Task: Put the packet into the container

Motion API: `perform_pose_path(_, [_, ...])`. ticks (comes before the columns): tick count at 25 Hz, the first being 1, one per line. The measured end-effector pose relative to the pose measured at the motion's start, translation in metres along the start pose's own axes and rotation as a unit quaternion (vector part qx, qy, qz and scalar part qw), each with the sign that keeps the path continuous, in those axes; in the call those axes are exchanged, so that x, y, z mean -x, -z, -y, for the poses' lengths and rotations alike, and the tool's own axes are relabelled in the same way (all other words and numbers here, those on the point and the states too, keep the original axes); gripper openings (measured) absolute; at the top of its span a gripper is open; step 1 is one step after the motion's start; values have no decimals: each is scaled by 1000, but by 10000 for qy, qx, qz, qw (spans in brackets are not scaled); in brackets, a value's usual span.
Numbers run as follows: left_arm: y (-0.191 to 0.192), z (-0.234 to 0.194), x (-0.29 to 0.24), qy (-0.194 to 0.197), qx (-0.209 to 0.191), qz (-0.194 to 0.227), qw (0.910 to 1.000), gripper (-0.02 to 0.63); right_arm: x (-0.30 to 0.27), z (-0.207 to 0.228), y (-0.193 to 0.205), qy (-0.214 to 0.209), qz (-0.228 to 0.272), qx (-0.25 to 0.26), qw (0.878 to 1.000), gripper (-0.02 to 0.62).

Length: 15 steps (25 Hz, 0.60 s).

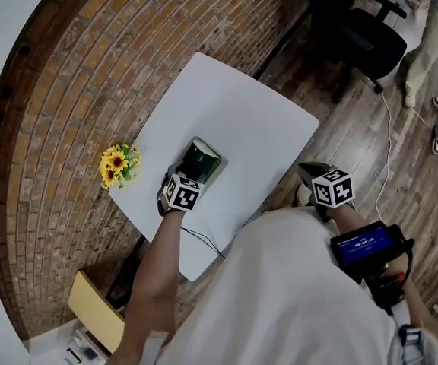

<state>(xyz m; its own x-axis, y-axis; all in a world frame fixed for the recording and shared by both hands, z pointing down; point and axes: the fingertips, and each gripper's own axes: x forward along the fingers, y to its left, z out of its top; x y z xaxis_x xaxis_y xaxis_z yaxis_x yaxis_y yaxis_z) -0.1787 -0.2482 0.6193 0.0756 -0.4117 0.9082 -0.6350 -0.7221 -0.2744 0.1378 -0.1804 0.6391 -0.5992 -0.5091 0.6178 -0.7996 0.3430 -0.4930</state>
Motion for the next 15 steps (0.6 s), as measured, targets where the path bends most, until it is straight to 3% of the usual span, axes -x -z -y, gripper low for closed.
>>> perform_pose_path(9, [8, 6, -19, 19, -390, -200, 9990, 275, 1, 10, 0, 77, -26, -95, 9999, 8])
perform_pose_path(15, [13, 10, -14, 276, -321, -220, 9989, 275, -1, 9, -5, 17, -34, -37, 10000, 8])
